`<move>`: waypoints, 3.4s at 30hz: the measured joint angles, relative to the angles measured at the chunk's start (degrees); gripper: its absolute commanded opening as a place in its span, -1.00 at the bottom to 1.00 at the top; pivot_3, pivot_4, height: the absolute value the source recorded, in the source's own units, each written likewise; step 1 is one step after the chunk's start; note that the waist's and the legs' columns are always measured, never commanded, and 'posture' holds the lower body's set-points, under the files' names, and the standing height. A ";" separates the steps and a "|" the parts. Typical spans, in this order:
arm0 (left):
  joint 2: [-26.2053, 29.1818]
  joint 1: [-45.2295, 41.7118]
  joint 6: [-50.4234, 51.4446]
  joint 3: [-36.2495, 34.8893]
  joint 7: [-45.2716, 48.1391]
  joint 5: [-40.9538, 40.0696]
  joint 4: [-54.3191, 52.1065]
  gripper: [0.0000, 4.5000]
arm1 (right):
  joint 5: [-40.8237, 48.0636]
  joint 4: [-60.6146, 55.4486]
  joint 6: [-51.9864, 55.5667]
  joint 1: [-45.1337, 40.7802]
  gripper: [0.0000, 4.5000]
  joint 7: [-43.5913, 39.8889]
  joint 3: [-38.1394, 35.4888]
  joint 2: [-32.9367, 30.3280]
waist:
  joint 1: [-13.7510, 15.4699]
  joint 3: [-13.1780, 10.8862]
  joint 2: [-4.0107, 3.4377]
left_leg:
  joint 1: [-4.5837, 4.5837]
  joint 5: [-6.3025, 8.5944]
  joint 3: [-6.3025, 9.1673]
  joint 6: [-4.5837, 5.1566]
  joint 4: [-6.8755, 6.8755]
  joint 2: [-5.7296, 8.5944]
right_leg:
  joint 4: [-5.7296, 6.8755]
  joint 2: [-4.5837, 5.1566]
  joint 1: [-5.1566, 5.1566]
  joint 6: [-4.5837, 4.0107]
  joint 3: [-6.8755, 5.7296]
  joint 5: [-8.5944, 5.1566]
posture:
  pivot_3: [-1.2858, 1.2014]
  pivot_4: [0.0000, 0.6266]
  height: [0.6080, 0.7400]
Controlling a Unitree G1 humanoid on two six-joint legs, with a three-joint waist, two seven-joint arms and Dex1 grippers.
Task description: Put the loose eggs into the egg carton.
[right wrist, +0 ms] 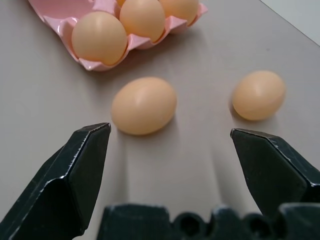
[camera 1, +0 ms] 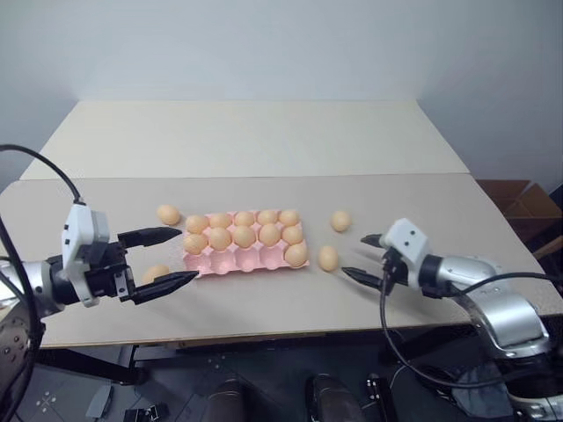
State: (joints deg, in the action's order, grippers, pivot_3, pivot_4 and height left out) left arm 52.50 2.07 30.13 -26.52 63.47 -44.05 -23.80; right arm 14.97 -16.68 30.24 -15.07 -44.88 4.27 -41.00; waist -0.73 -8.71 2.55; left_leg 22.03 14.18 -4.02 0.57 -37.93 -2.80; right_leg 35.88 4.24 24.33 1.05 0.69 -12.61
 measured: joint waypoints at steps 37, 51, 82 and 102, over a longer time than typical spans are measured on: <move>-2.24 9.13 -0.21 -9.80 -0.43 1.17 0.63 1.00 | -5.67 -2.79 15.93 -20.03 0.03 11.15 19.94 22.04 | 0.30 -0.01 -0.05 | 0.25 -0.02 0.09 -0.05 0.01 -0.01 | 0.13 0.10 0.25 -0.20 -0.20 -0.01 | 0.03 -0.52 1.00; -1.01 5.03 -0.19 -7.46 0.20 1.13 0.37 1.00 | -8.85 -4.15 16.30 -17.54 0.99 11.50 17.34 19.68 | -0.01 0.00 -0.03 | 0.15 -0.04 0.14 -0.08 0.01 -0.10 | 0.20 -0.07 0.23 -0.21 -0.20 -0.01 | 0.03 -0.52 1.00; -2.15 7.44 -0.15 -12.82 2.18 -1.34 1.70 1.00 | -5.93 9.19 4.20 -12.77 0.99 7.42 -0.85 7.25 | -0.29 0.00 -0.02 | 0.03 -0.11 -0.01 -0.01 0.01 -0.04 | 0.11 -0.03 0.14 -0.31 0.02 0.03 | 0.03 -0.52 1.00; -1.99 7.65 -0.12 -11.11 2.31 -1.05 1.99 1.00 | -13.91 26.98 7.78 -25.07 -0.14 19.53 4.01 19.97 | -0.59 -0.02 -0.06 | 0.38 -0.08 0.00 0.03 0.07 -0.08 | 0.22 -0.04 0.57 -0.18 -0.03 0.07 | 0.03 -0.52 1.00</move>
State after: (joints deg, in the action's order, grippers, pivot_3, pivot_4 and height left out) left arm 50.51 9.72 30.02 -37.63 65.78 -45.10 -21.81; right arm 1.06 10.30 38.03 -40.15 -25.36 8.28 -21.03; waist -1.32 -8.73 2.49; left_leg 22.41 14.10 -4.01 0.60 -37.86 -2.88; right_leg 36.09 4.20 24.90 0.86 0.66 -12.54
